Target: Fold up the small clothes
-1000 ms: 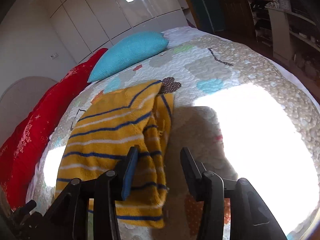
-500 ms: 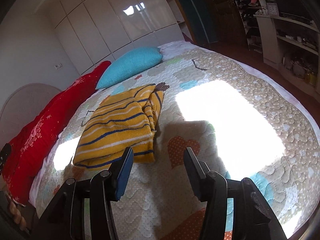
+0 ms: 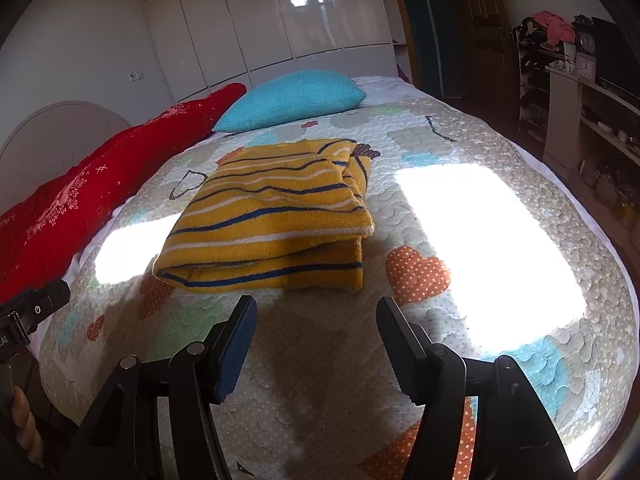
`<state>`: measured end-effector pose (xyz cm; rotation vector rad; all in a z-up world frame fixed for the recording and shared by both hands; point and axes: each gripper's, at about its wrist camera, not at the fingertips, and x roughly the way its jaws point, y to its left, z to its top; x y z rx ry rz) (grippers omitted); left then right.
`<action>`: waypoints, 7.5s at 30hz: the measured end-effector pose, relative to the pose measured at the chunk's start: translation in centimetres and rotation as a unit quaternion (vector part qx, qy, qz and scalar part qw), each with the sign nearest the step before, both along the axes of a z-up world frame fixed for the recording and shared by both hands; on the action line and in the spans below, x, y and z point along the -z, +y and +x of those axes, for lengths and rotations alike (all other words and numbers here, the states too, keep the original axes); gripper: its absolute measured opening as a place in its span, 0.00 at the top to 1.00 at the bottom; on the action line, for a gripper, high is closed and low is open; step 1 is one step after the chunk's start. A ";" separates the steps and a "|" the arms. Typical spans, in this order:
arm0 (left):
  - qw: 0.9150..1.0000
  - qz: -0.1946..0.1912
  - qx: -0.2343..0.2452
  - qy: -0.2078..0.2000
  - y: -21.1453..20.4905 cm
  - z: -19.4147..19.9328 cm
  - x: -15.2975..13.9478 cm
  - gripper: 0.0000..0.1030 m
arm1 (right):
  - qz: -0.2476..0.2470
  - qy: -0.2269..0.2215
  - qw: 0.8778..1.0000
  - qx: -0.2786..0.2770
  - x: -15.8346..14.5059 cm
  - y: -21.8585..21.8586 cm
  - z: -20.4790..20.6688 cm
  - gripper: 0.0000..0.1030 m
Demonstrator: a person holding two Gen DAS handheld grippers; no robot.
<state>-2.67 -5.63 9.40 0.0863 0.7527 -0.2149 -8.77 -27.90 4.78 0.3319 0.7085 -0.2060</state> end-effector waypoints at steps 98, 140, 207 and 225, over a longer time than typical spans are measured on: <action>0.987 0.029 0.056 0.148 -3.0 0.4 7.0 0.00 | 0.004 0.045 0.999 0.004 3.2 0.6 0.5 0.24; 0.985 0.026 0.057 0.158 -2.5 0.3 7.8 0.00 | 0.004 0.051 0.999 -0.003 3.7 1.2 1.0 0.23; 0.985 0.014 0.074 0.153 -3.2 -0.3 7.5 0.00 | 0.014 0.049 0.999 0.013 3.6 0.1 0.7 0.20; 0.985 0.007 0.076 0.152 -3.1 -0.5 7.5 0.00 | 0.013 0.047 0.999 0.011 3.5 0.5 0.7 0.19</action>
